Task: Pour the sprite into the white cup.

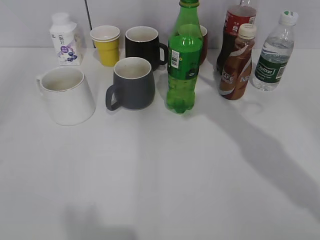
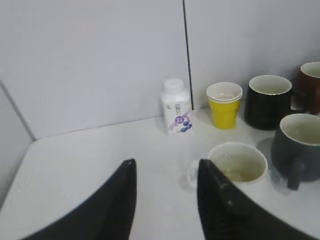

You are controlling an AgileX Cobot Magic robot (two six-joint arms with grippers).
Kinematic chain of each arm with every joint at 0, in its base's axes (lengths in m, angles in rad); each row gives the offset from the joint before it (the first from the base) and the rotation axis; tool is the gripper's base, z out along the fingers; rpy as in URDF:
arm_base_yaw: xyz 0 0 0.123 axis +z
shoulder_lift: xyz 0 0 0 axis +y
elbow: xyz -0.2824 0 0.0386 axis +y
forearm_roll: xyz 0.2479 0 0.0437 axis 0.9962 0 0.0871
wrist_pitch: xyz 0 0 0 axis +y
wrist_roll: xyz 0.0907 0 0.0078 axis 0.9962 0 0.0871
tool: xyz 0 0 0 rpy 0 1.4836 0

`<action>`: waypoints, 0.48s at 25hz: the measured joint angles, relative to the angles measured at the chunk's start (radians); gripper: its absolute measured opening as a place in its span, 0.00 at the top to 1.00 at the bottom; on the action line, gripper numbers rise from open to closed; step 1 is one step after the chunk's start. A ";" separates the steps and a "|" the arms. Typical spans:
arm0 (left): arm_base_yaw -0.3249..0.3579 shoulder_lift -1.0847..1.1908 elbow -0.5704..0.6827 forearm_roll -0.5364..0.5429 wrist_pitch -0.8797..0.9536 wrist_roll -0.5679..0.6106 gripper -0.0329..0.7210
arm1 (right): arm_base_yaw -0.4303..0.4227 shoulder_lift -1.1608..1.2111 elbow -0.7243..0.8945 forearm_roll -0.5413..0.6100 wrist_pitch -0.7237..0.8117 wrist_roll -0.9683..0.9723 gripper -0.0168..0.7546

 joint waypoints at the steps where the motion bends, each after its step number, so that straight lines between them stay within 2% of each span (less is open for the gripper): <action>1: 0.000 -0.043 -0.032 0.000 0.083 0.000 0.54 | 0.023 -0.050 0.009 -0.032 0.047 0.025 0.16; 4: 0.000 -0.157 -0.099 0.000 0.341 -0.001 0.45 | 0.105 -0.218 0.066 -0.060 0.178 0.061 0.16; 7: 0.000 -0.236 -0.105 0.000 0.577 -0.001 0.38 | 0.194 -0.410 0.155 -0.024 0.369 0.062 0.17; 9: 0.000 -0.286 -0.105 -0.001 0.700 -0.002 0.34 | 0.248 -0.560 0.221 0.046 0.537 0.010 0.17; 12: 0.000 -0.373 -0.105 -0.002 0.770 -0.003 0.33 | 0.272 -0.736 0.291 0.232 0.817 -0.204 0.18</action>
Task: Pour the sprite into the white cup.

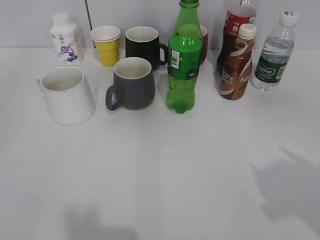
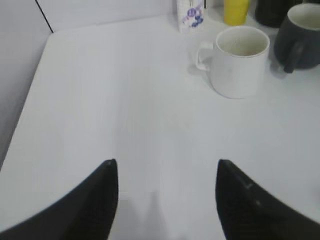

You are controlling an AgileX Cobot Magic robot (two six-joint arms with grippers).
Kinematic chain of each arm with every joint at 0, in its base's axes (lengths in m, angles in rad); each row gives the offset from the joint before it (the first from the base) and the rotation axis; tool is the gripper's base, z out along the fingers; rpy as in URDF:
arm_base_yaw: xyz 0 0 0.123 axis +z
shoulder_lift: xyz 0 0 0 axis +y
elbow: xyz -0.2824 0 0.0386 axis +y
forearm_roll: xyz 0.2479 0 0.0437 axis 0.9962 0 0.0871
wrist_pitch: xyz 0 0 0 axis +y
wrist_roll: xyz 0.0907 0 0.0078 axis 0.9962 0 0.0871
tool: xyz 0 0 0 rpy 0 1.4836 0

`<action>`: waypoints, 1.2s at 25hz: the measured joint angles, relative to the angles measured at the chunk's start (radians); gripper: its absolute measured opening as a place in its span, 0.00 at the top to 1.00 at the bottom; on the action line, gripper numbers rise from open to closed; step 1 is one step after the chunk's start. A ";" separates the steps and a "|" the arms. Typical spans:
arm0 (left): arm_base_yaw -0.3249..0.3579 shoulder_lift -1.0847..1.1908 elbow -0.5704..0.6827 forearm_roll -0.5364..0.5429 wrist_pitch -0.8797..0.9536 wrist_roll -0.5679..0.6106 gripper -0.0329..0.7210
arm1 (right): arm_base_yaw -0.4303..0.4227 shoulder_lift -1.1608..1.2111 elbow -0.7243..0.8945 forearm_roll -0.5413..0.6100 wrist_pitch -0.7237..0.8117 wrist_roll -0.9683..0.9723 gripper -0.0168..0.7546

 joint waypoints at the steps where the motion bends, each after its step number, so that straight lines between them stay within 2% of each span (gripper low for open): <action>1: 0.000 -0.035 0.005 0.000 0.003 0.000 0.32 | 0.001 -0.059 0.014 0.066 0.091 -0.073 0.18; 4: 0.000 -0.134 0.042 -0.003 0.012 0.000 0.32 | 0.003 -0.208 0.045 0.191 0.296 -0.192 0.19; 9: 0.000 -0.180 0.128 -0.015 0.024 -0.001 0.32 | 0.004 -0.389 0.086 0.262 0.500 -0.228 0.21; 14: 0.000 -0.180 0.158 -0.040 -0.013 0.000 0.32 | 0.004 -0.489 0.103 0.284 0.479 -0.232 0.21; 23: 0.000 -0.180 0.159 -0.043 -0.015 0.000 0.32 | 0.002 -0.484 0.118 0.301 0.443 -0.246 0.21; 26: 0.004 -0.180 0.159 -0.043 -0.015 0.000 0.33 | -0.068 -0.484 0.118 0.302 0.440 -0.246 0.21; 30: 0.040 -0.180 0.159 -0.043 -0.015 0.000 0.33 | -0.331 -0.484 0.118 0.302 0.437 -0.246 0.21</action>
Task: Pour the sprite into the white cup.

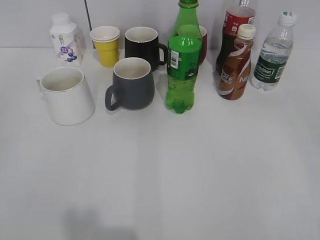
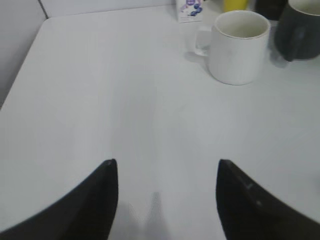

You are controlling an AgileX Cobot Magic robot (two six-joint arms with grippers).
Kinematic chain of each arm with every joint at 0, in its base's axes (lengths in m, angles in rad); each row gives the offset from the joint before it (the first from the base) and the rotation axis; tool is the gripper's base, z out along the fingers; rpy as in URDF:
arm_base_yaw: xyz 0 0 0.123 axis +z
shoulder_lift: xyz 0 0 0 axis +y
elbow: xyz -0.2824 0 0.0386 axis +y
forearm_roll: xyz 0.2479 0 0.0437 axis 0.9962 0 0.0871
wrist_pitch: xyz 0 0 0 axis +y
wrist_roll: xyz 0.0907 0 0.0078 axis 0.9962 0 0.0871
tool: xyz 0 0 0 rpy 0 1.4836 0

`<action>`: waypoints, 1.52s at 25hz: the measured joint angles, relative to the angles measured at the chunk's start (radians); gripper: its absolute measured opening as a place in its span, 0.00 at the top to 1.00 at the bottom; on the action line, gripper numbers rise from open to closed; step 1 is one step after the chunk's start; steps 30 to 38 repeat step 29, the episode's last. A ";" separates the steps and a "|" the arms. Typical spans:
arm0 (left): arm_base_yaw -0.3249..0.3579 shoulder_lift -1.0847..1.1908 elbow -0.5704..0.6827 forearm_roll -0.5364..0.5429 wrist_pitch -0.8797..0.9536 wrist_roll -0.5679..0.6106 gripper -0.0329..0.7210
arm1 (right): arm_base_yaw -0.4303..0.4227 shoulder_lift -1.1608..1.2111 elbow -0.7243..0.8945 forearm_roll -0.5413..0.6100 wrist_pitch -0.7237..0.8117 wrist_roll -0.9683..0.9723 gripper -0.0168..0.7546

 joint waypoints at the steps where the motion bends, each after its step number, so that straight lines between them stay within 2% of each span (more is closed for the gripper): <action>1: 0.018 0.000 0.000 0.000 0.000 0.000 0.33 | -0.074 0.000 0.000 0.000 0.000 0.000 0.21; 4: 0.075 0.000 0.000 0.000 0.000 0.000 0.33 | -0.244 -0.005 0.001 0.000 -0.001 0.000 0.21; 7: 0.090 0.000 0.000 -0.001 0.000 0.000 0.36 | -0.324 -0.015 0.002 -0.001 -0.003 -0.001 0.21; 29: 0.091 0.000 0.000 -0.001 0.000 0.000 0.51 | -0.335 -0.018 0.002 -0.001 -0.003 -0.001 0.22; 38: 0.091 0.000 0.000 -0.001 0.000 0.000 0.51 | -0.335 -0.018 0.002 -0.001 -0.003 -0.001 0.22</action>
